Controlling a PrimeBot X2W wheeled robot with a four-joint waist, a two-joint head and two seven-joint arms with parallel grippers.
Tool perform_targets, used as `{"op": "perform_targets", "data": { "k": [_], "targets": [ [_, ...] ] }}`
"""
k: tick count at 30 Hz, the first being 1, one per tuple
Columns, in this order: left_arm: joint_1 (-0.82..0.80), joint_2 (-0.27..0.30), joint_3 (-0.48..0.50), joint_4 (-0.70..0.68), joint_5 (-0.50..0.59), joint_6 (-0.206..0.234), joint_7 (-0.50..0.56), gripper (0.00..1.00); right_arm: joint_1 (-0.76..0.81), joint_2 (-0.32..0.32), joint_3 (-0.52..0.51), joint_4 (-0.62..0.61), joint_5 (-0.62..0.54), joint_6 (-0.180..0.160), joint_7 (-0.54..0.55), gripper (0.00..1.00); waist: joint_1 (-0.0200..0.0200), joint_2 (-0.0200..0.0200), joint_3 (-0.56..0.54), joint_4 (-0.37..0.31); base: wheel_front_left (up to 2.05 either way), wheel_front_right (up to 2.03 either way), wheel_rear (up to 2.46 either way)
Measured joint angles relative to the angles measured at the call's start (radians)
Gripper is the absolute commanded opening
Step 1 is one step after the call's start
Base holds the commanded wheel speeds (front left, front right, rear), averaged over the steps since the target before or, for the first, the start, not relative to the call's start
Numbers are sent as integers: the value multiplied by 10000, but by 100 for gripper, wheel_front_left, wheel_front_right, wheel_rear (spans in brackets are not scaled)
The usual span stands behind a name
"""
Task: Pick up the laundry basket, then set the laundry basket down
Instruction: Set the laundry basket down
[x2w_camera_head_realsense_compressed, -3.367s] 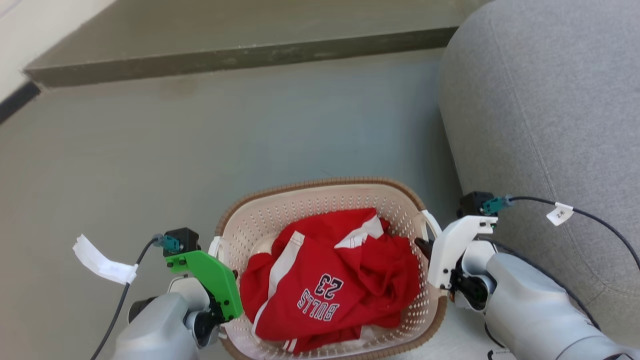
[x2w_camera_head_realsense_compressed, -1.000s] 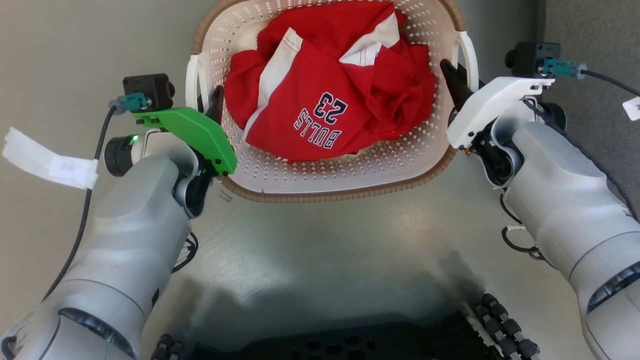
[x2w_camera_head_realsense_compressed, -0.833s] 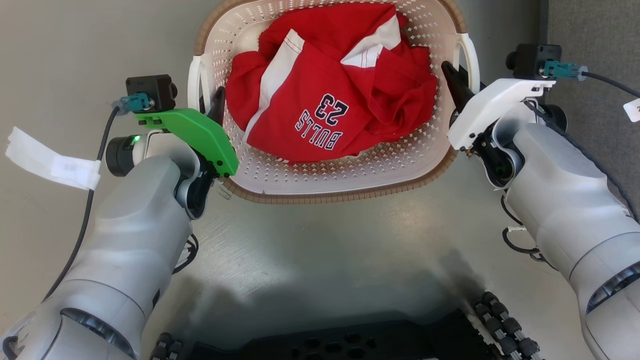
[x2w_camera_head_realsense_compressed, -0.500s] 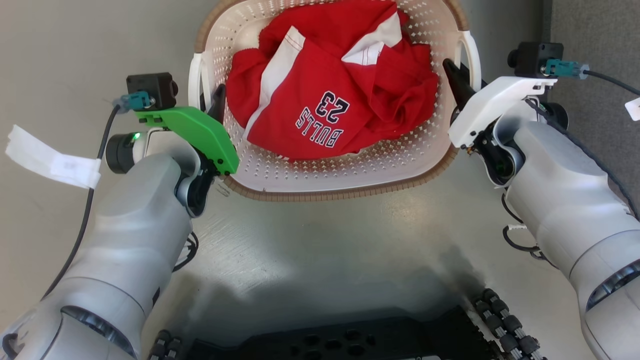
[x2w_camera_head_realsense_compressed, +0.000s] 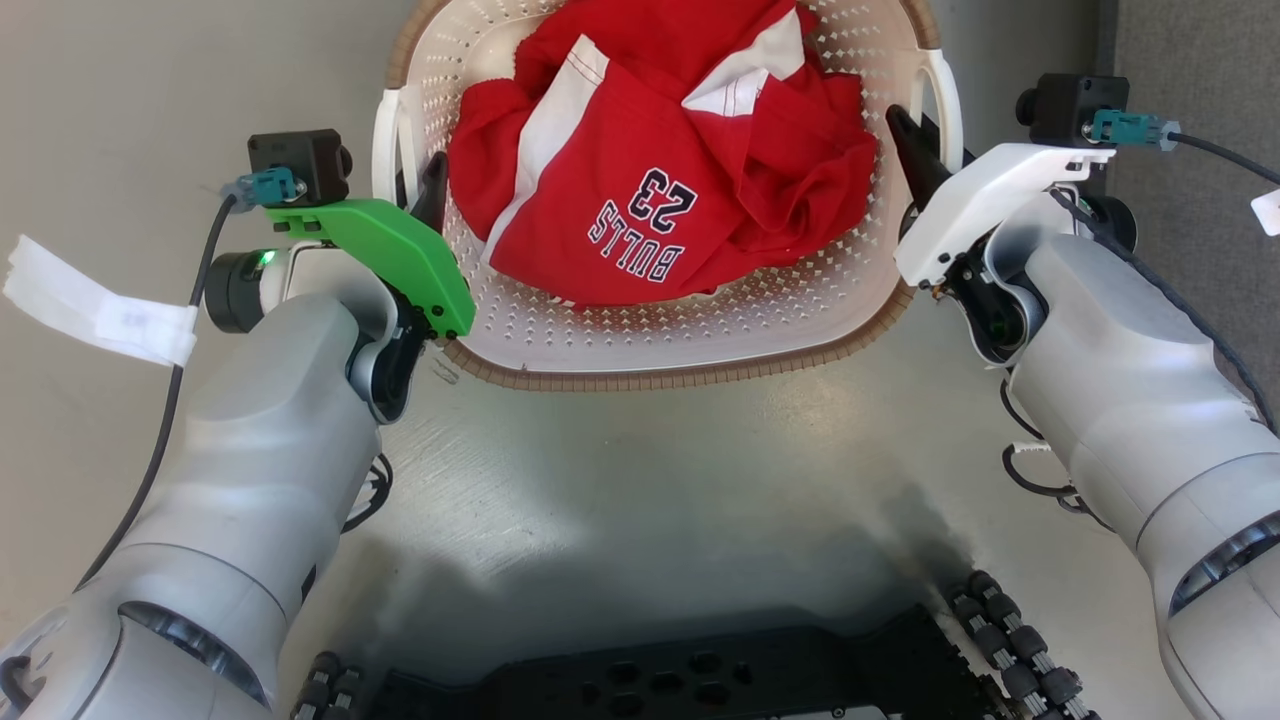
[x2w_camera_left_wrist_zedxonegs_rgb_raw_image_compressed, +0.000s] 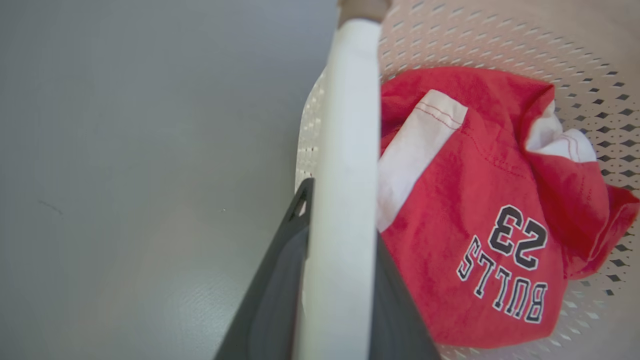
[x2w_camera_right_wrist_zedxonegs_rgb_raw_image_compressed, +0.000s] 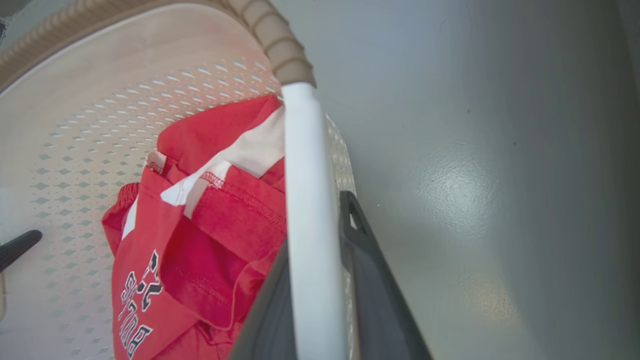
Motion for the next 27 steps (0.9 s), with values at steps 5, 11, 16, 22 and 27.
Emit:
{"op": "perform_targets", "data": {
  "k": [5,11,16,22,27],
  "targets": [
    [-55,0,-13,29,-15,-2,-4,0,-89,21,25,69,0,0,-52,0,0,0,29,4,0,0,0],
    [-81,-2,-46,127,-92,-52,-13,100,-155,54,17,136,50,0,-61,100,0,0,38,2,0,0,0],
    [-83,-35,-48,161,-184,-186,-17,100,-177,56,-10,276,132,0,-63,100,0,0,25,-9,0,0,0],
    [-84,-52,-94,219,-253,-188,-46,100,-187,67,-10,320,132,0,-63,100,0,0,-13,-20,0,0,0],
    [-84,-54,-127,286,-286,-188,-46,100,-198,82,0,362,132,0,-140,100,0,0,-71,-25,0,0,0]
  ]
}}
